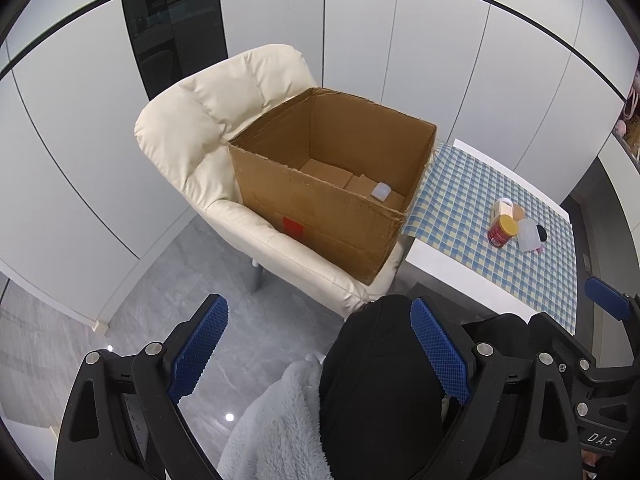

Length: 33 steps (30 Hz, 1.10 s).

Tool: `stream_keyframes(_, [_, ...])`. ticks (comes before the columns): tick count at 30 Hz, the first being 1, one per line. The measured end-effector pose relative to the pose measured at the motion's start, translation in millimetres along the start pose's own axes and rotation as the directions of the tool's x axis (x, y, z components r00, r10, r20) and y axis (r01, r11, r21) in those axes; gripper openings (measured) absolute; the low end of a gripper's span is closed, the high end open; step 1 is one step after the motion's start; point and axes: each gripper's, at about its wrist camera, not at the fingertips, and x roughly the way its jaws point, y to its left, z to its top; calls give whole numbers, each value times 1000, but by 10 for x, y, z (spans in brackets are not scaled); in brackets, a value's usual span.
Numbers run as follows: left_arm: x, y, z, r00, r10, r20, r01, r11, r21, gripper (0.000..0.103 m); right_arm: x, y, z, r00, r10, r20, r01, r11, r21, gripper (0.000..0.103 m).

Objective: Organize objects
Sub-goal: 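Move both tools toward the objects on the checked cloth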

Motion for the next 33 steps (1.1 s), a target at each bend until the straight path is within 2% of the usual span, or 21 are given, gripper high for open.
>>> stream_keyframes(7, [18,-172,31,1000,-22,0,22,999,39,93,-44,-166,-18,1000,-24,1,24,999,34,103])
stream_keyframes(18, [76,-657,88,997,-80,-11,80,987,136,93,-148,-566,-150,996,-89,-4,89,988,124,103])
stream_keyframes(33, [140,-1404,109,985,-168,-46,174,944,282,93,-386,-1163,-414,981,-191,-21,189,947,259,103])
